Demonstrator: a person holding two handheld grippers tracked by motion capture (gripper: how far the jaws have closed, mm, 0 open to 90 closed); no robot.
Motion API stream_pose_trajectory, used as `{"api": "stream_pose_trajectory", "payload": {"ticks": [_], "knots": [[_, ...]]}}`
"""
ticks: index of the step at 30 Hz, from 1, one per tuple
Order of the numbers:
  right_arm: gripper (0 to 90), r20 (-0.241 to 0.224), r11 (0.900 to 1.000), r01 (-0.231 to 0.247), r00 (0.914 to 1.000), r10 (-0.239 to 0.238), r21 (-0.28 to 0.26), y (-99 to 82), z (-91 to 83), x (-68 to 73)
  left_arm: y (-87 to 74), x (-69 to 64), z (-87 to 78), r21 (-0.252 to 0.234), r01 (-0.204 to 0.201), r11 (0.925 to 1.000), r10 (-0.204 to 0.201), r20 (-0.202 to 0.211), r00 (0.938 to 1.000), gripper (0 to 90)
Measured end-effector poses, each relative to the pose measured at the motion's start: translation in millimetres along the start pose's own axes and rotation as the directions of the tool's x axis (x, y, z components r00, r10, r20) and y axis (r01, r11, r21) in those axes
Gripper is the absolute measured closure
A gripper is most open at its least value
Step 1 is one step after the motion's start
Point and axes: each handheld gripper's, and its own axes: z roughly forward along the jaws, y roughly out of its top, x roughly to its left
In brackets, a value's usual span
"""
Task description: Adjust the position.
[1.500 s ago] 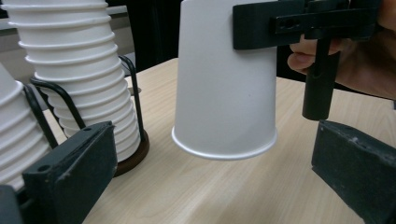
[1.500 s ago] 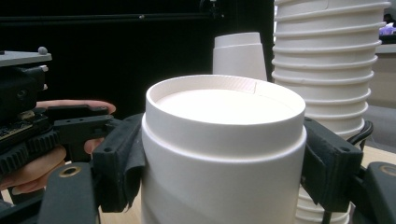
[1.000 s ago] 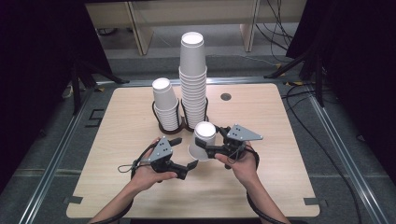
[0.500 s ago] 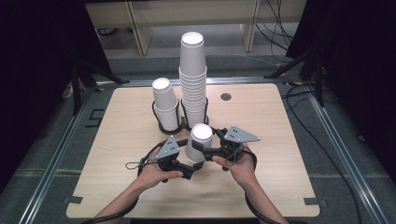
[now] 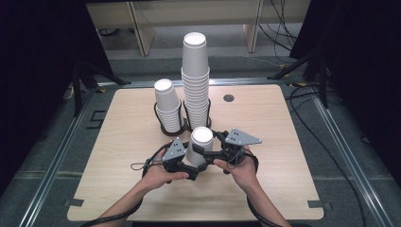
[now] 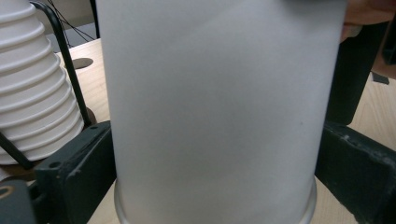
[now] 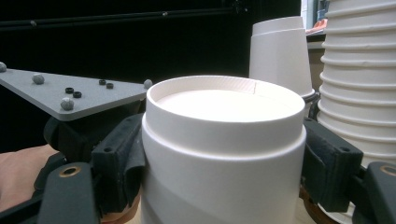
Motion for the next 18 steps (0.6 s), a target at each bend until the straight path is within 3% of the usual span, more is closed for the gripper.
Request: {"api": "stream_pose_trajectory", "payload": {"ticks": [11, 16, 18], "knots": [[24.7, 0.008, 0.9998, -0.021, 0.9997, 0.021, 0.004, 0.8, -1.9, 0.1, 2.0, 3.3, -3.7, -0.007, -0.039, 0.9992, 0.039, -0.012, 0.9992, 10.2], [24.4, 0.007, 1.0000, -0.010, 0.9999, 0.009, 0.001, 0.6, -0.8, -1.8, 4.0, 3.6, -6.1, 0.017, -0.052, 0.9985, 0.052, -0.018, 0.9985, 12.0], [24.3, 0.009, 0.9997, -0.025, 0.9996, 0.025, 0.005, 0.5, -1.3, -0.9, 4.3, 3.5, -6.4, 0.021, -0.058, 0.9981, 0.058, -0.021, 0.9981, 13.0]]}}
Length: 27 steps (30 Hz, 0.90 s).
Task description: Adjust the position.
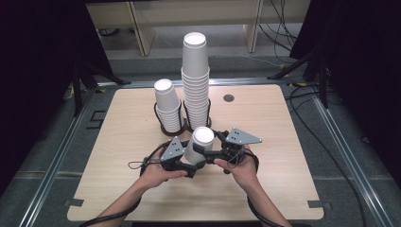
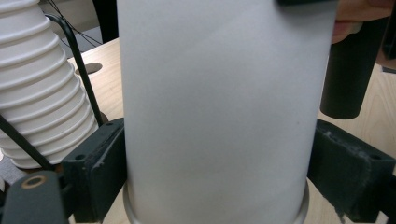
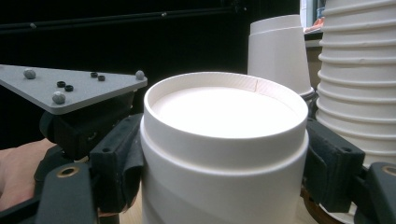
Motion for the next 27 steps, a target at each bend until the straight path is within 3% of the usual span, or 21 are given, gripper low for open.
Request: {"api": "stream_pose_trajectory", "payload": {"ticks": [4, 6, 10, 11, 12, 19, 26, 27], "knots": [[23.7, -0.007, 0.9999, 0.015, 0.9999, -0.015, 0.000, 0.1, 0.0, -1.0, 0.8, 0.1, -1.1, 0.021, -0.022, 0.9995, 0.023, -0.008, 0.9997, 14.6], [23.5, -0.012, 0.9999, -0.007, 0.9999, 0.007, 0.007, -1.0, 0.6, -1.0, 1.1, 0.2, -1.0, 0.026, -0.027, 0.9993, 0.027, -0.008, 0.9996, 15.5], [22.9, -0.013, 1.0000, -0.005, 0.9999, 0.005, 0.009, -2.4, 1.2, -2.5, 1.2, 1.3, -0.4, 0.042, -0.050, 0.9979, 0.050, -0.010, 0.9987, 17.0], [22.8, -0.011, 0.9999, -0.001, 0.9999, 0.001, 0.015, -2.6, 1.2, -3.1, 1.4, 1.6, -0.9, 0.054, -0.056, 0.9970, 0.057, -0.010, 0.9983, 17.3], [22.4, -0.013, 0.9992, -0.032, 0.9994, 0.032, 0.023, -3.7, 0.9, -1.6, 1.7, 2.2, -1.4, 0.073, -0.073, 0.9947, 0.073, -0.008, 0.9973, 17.6], [20.2, -0.014, 0.9987, -0.027, 0.9995, 0.027, 0.045, -6.1, 0.5, -3.4, 2.7, 2.6, -1.6, 0.111, -0.104, 0.9884, 0.104, 0.002, 0.9945, 18.8], [15.8, -0.011, 0.9970, -0.017, 0.9998, 0.018, 0.075, -7.0, -1.8, -4.9, 5.7, 4.8, -2.4, 0.173, -0.148, 0.9737, 0.147, 0.021, 0.9890, 19.6], [15.5, -0.018, 0.9961, -0.025, 0.9995, 0.026, 0.085, -8.6, -1.9, -6.0, 6.5, 5.6, -2.4, 0.193, -0.177, 0.9651, 0.174, 0.030, 0.9842, 19.8]]}}
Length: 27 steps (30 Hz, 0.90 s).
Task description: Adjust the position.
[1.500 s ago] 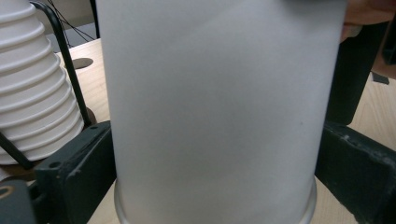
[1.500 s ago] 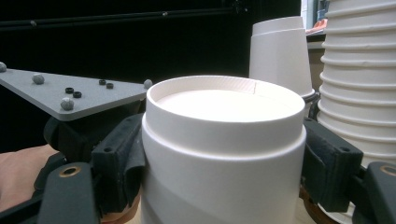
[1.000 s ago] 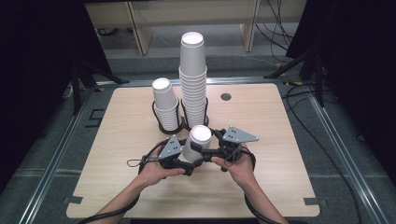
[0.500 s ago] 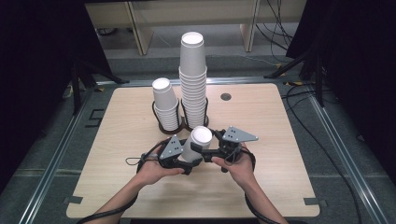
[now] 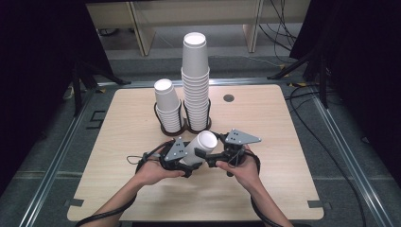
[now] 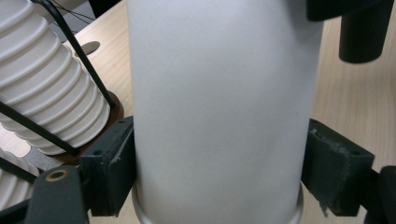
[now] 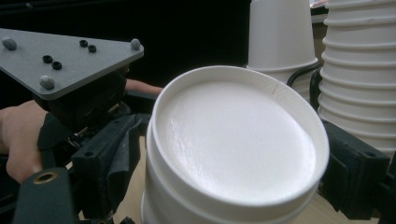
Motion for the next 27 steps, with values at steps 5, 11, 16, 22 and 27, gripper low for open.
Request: {"api": "stream_pose_trajectory", "payload": {"ticks": [5, 11, 16, 22, 27], "knots": [[15.3, 0.000, 0.9999, 0.000, 1.0000, 0.000, 0.011, -1.0, -1.9, 0.1, 1.7, 2.6, -2.0, 0.055, -0.033, 0.9980, 0.032, 0.015, 0.9994, 20.1], [14.9, 0.004, 0.9999, -0.005, 1.0000, 0.004, 0.012, -2.2, -6.3, -0.9, 5.0, 4.8, -3.1, 0.107, -0.076, 0.9913, 0.071, 0.045, 0.9964, 20.1], [15.0, 0.009, 0.9996, 0.019, 0.9998, -0.020, 0.020, -4.2, -8.9, -4.3, 9.0, 7.2, -3.6, 0.141, -0.122, 0.9825, 0.117, 0.048, 0.9920, 20.1], [15.0, 0.001, 0.9987, 0.002, 1.0000, -0.002, 0.051, -6.8, -14.8, -6.8, 13.4, 7.6, -4.6, 0.202, -0.199, 0.9591, 0.187, 0.075, 0.9795, 20.1], [15.0, -0.001, 0.9974, -0.018, 0.9998, 0.018, 0.070, -8.1, -19.7, -7.0, 15.1, 7.2, -4.7, 0.206, -0.224, 0.9527, 0.211, 0.084, 0.9740, 20.8]]}}
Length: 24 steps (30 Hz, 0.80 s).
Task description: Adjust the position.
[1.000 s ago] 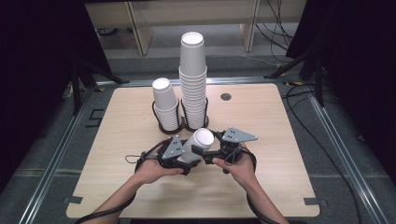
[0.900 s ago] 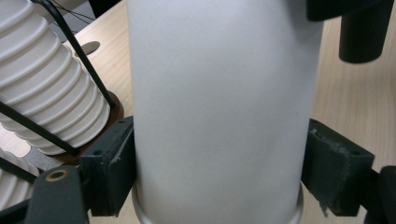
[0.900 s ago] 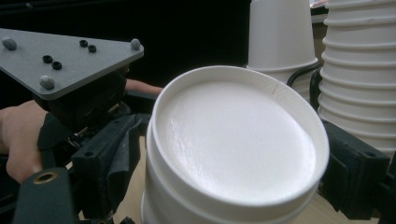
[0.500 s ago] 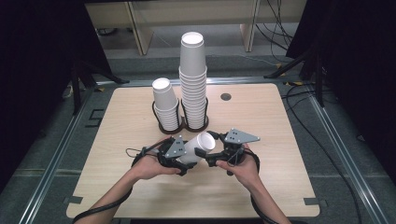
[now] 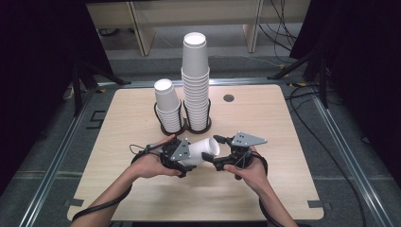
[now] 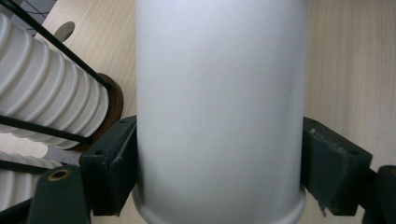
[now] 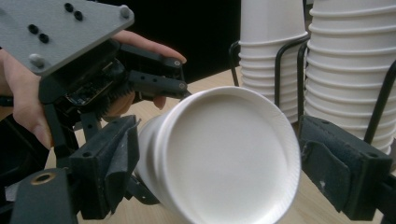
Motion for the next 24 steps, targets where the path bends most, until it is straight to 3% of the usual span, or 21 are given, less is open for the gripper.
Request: {"api": "stream_pose_trajectory", "payload": {"ticks": [4, 6, 8, 9, 11, 12, 17, 20, 21, 24], "knots": [[15.0, 0.005, 1.0000, 0.001, 1.0000, -0.001, -0.006, -0.6, -2.5, -1.1, 2.0, -1.4, -0.2, -0.025, -0.034, 0.9991, 0.034, -0.008, 0.9994, 23.4], [15.0, 0.012, 0.9997, 0.025, 0.9996, -0.025, -0.007, 0.3, -3.2, -2.5, 2.4, -0.5, -0.3, -0.031, -0.028, 0.9991, 0.028, -0.009, 0.9996, 23.9], [15.0, 0.002, 0.9999, -0.003, 1.0000, 0.003, -0.013, 0.7, -3.1, -1.0, 2.9, 1.3, -1.5, -0.012, -0.030, 0.9995, 0.030, 0.000, 0.9995, 24.4], [15.0, 0.005, 0.9998, 0.006, 1.0000, -0.006, -0.018, 1.2, -2.9, -1.4, 2.0, 1.4, -0.2, -0.032, -0.030, 0.9990, 0.029, -0.006, 0.9996, 24.4], [15.0, 0.011, 0.9997, 0.020, 0.9997, -0.020, -0.017, 2.7, -4.0, -1.8, 1.8, 1.3, -0.5, -0.027, -0.020, 0.9994, 0.019, -0.006, 0.9998, 24.6], [15.0, 0.007, 0.9995, 0.024, 0.9997, -0.024, -0.018, 4.0, -3.5, -3.1, 1.9, 2.6, -1.6, -0.008, -0.029, 0.9995, 0.029, 0.003, 0.9996, 24.6], [15.0, 0.004, 0.9999, 0.008, 1.0000, -0.008, -0.011, 5.5, -5.3, -1.4, 1.0, 3.5, -1.3, -0.006, -0.040, 0.9992, 0.040, 0.005, 0.9992, 24.7], [15.0, 0.020, 0.9995, 0.031, 0.9993, -0.031, -0.005, 3.7, -6.7, -2.2, 1.3, 5.3, -2.5, 0.012, -0.052, 0.9986, 0.052, 0.016, 0.9985, 25.0], [15.0, 0.005, 1.0000, 0.008, 1.0000, -0.008, 0.004, 3.3, -8.4, -0.6, 1.4, 5.8, -2.9, 0.014, -0.059, 0.9982, 0.059, 0.016, 0.9982, 25.1], [15.1, -0.007, 0.9998, 0.014, 0.9999, -0.014, 0.012, 2.0, -11.0, -1.9, 1.7, 7.0, -3.3, 0.023, -0.059, 0.9980, 0.058, 0.030, 0.9978, 25.2]]}}
